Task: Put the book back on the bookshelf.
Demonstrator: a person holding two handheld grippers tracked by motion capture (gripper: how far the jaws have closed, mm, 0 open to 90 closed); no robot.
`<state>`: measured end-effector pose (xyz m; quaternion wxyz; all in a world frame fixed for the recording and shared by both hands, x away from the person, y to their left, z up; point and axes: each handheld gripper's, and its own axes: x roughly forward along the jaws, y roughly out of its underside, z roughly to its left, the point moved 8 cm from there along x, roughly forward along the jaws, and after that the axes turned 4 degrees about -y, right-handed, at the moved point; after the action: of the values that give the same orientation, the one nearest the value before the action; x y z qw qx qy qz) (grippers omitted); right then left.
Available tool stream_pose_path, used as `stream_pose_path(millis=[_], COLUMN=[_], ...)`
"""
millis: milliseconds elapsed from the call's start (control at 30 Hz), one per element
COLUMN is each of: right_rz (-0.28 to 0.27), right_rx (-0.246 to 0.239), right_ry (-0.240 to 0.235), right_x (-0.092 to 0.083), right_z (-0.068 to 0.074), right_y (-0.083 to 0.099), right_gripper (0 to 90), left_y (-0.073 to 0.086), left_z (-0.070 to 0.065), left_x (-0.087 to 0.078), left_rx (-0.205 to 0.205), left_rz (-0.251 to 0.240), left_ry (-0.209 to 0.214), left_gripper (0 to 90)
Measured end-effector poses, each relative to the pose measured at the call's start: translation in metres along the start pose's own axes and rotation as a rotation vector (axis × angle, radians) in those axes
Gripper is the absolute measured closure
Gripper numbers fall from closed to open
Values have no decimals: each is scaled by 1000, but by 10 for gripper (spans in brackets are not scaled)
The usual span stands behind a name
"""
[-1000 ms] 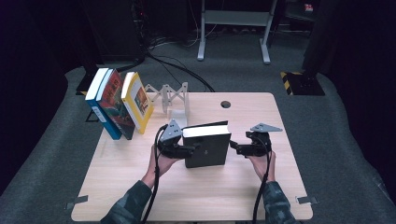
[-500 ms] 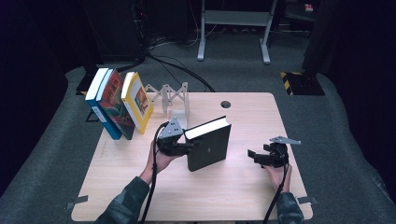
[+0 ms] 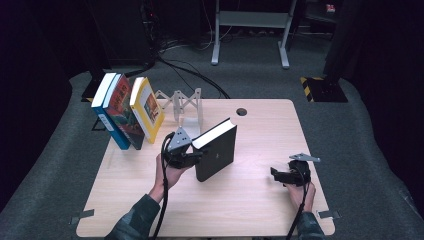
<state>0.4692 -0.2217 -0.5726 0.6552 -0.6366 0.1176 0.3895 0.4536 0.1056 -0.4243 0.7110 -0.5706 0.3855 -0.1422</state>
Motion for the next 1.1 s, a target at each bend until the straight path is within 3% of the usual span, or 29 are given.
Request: stream_pose_path(millis=[200,400,533,700,867,1100], right_rz=[-6,1,-15,-23,-27,-21], right_rx=[-1,-16,2,7,15,6], right_ry=[22,34,31,27,31,41], right_x=[1,2,1,1,0,1], right_z=[-4,-4,-5,-6,-6,-7], right_y=[5,7,7,7,7,7], right_gripper=[107,115,129,132,133,135], left_y=[-1,-8,-12,-18,-21,-22], left_z=[0,2,0,-2,-3,-4], left_x=[0,6,11,17,20,19], left_rx=[7,-11,-16,4,34,12], left_rz=[30,67,97,116,146,178], left_ry=[-6,-2,24,12,-13,11], left_gripper=[503,347,266,327,473,533])
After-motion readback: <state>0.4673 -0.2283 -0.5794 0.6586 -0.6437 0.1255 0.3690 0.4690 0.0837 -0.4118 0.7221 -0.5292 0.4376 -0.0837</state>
